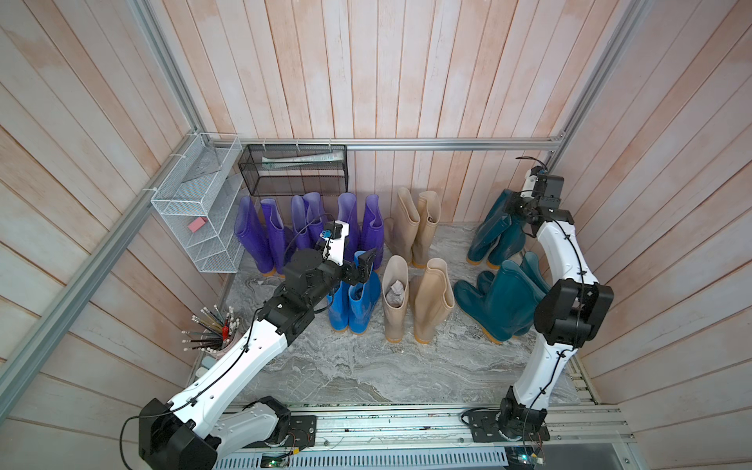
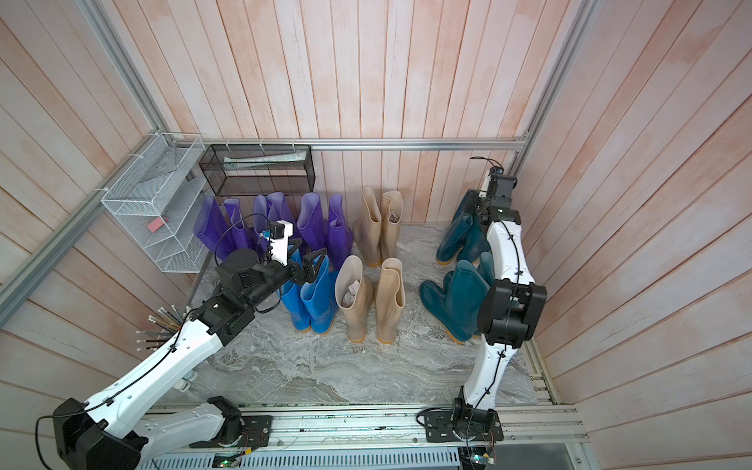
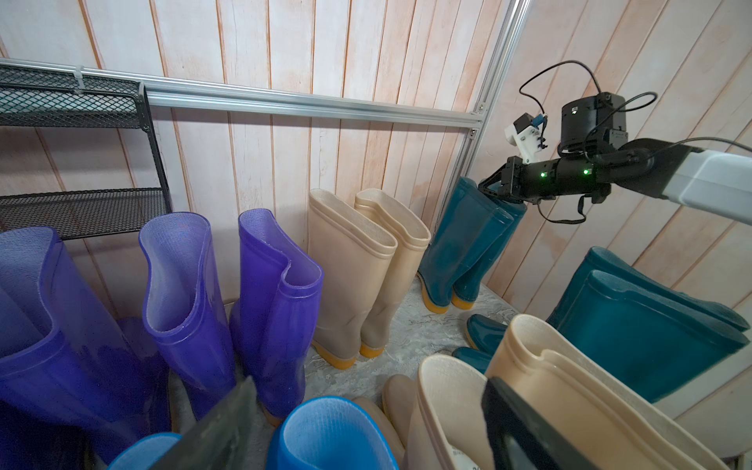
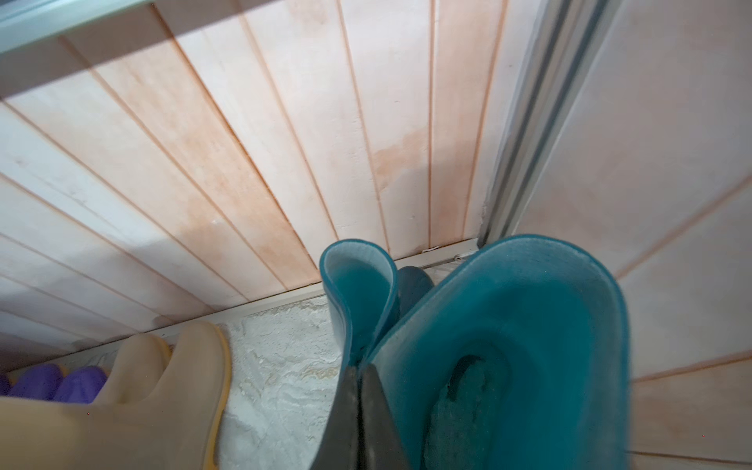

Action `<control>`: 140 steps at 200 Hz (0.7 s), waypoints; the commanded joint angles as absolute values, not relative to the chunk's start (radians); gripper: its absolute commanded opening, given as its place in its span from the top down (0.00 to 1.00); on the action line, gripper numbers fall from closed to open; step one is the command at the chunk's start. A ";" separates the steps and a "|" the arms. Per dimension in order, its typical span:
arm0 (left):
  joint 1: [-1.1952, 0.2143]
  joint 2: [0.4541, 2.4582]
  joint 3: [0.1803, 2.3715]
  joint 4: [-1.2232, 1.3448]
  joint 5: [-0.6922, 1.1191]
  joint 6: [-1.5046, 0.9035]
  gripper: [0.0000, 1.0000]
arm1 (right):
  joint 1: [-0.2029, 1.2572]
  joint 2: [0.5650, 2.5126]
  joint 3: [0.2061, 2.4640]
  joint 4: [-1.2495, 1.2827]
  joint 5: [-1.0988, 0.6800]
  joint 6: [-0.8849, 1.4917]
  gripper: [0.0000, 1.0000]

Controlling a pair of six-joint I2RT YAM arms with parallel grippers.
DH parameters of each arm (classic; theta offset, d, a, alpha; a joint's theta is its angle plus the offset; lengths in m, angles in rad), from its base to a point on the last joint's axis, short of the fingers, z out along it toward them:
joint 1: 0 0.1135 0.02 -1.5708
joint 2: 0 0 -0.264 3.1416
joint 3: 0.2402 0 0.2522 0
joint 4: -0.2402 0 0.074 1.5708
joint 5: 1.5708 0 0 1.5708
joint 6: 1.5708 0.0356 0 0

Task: Match and arrange rain boots in pairs
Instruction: Move a pair of rain boots to the corner of the board.

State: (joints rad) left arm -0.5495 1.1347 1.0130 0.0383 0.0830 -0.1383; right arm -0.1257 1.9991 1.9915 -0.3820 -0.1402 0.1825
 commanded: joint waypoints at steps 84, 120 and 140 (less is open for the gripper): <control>-0.545 1.101 0.993 0.055 0.103 -0.133 0.10 | -0.051 1.930 1.983 -0.374 -0.377 0.130 1.00; -0.545 1.104 0.995 0.055 0.105 -0.137 0.11 | -0.044 1.895 1.936 -0.316 -0.449 0.112 1.00; -0.545 1.103 0.994 0.054 0.107 -0.138 0.10 | -0.033 1.897 1.953 -0.324 -0.450 0.087 1.00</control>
